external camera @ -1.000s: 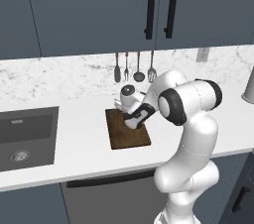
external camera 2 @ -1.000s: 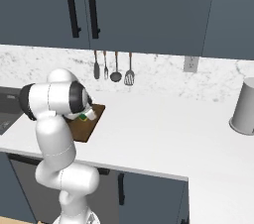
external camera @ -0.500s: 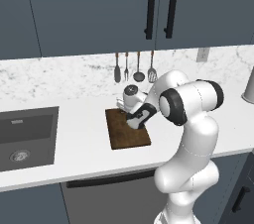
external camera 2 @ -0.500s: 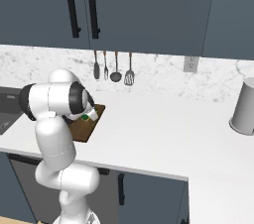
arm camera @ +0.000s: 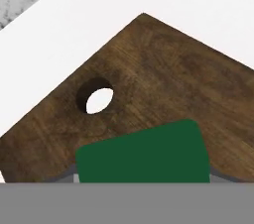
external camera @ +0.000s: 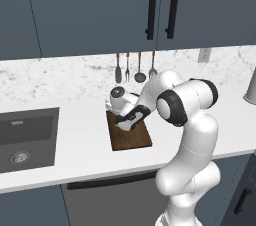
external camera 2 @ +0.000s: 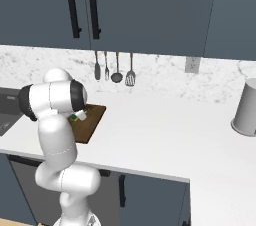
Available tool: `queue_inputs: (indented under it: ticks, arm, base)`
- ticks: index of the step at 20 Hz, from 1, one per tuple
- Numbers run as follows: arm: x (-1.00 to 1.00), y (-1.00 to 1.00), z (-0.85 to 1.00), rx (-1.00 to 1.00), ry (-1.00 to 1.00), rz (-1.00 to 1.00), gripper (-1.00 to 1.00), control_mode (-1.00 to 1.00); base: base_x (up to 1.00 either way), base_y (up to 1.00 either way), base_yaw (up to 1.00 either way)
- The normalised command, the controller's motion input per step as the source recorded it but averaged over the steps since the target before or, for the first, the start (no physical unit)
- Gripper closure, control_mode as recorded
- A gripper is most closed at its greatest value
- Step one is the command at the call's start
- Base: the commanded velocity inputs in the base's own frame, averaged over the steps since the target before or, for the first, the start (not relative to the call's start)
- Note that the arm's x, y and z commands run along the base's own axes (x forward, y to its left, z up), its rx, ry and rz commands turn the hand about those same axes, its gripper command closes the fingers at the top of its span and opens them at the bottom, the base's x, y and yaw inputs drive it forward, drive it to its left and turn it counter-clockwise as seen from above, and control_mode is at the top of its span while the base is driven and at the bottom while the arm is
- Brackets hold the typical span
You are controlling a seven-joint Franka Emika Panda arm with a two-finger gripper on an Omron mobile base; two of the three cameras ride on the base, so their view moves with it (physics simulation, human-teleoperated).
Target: Pick up the sponge from the counter and clean the cutting board by briefly scrubbing or pressing down on the cutting board. Once finished, release the sponge.
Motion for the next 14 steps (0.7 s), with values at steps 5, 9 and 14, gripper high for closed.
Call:
queue_inputs:
  ticks: [5, 9, 14]
  arm:
    - [-0.28, 0.06, -0.02, 0.00, 0.00, -0.01, 1.00, -1.00]
    - [-0.63, -0.50, -0.06, 0.00, 0.00, -0.02, 1.00, -1.00]
    - [-0.49, -0.73, -0.06, 0.00, 0.00, -0.06, 1.00, -1.00]
  base:
    - [0.00, 0.00, 0.00]
    - [0.00, 0.00, 0.00]
    - [0.00, 0.00, 0.00]
